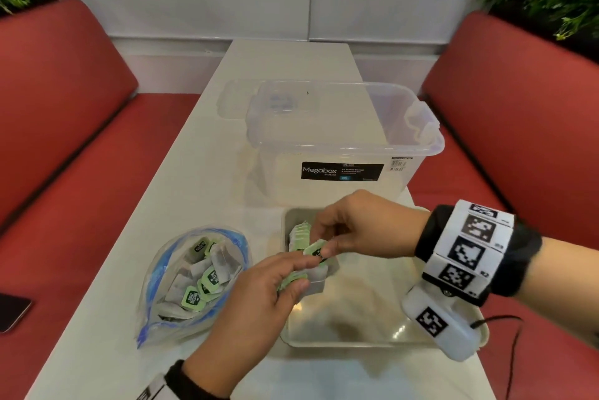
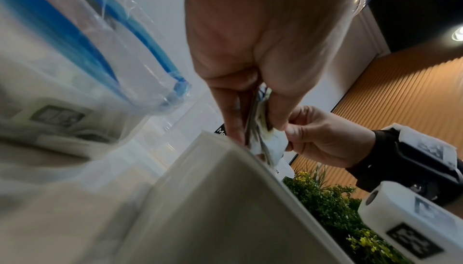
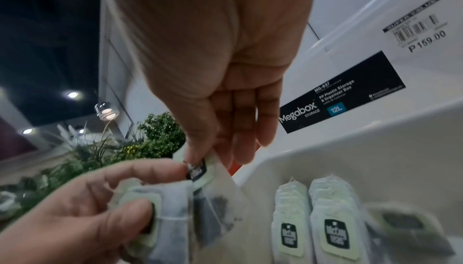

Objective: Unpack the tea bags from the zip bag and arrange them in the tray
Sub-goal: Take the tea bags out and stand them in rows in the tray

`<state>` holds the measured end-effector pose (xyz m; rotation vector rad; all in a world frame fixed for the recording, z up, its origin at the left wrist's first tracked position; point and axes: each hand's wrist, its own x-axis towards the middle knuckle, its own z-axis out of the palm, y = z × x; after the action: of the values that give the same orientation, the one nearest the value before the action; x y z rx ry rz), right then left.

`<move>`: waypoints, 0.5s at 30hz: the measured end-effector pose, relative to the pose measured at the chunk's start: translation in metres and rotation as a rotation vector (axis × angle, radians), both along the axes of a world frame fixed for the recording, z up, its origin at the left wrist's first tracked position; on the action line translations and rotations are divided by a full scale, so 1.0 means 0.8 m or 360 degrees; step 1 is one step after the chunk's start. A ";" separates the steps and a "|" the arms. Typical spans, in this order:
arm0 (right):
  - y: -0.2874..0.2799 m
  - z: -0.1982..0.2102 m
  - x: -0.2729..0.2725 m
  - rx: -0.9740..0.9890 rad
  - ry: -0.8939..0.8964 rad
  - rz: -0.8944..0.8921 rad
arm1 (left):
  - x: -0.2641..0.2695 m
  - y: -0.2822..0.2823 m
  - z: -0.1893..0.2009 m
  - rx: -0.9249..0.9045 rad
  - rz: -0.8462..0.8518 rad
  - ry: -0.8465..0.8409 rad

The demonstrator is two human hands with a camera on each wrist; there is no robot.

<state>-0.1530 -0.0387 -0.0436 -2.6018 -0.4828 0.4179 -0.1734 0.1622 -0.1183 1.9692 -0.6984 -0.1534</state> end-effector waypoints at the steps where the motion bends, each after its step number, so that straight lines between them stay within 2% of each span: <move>1: 0.000 -0.002 -0.001 -0.0034 -0.0023 -0.0005 | -0.001 -0.001 0.002 0.0019 -0.0007 -0.0017; 4: -0.007 -0.004 -0.003 0.0031 -0.0088 -0.0174 | -0.003 -0.001 0.001 -0.0073 0.0016 0.0032; 8: -0.020 -0.005 -0.007 0.0538 0.0027 -0.0481 | -0.004 0.000 -0.002 -0.0138 -0.0007 0.0171; 11: -0.022 -0.006 -0.011 0.0718 0.0168 -0.0506 | -0.003 -0.006 0.001 -0.0090 -0.0024 0.0120; 15: -0.026 -0.006 -0.013 0.0707 0.0169 -0.0479 | 0.002 -0.011 0.005 -0.0074 -0.0035 0.0048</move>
<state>-0.1635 -0.0592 -0.0483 -2.1611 -0.1221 0.3034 -0.1720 0.1534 -0.1141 1.9113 -0.6983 -0.1785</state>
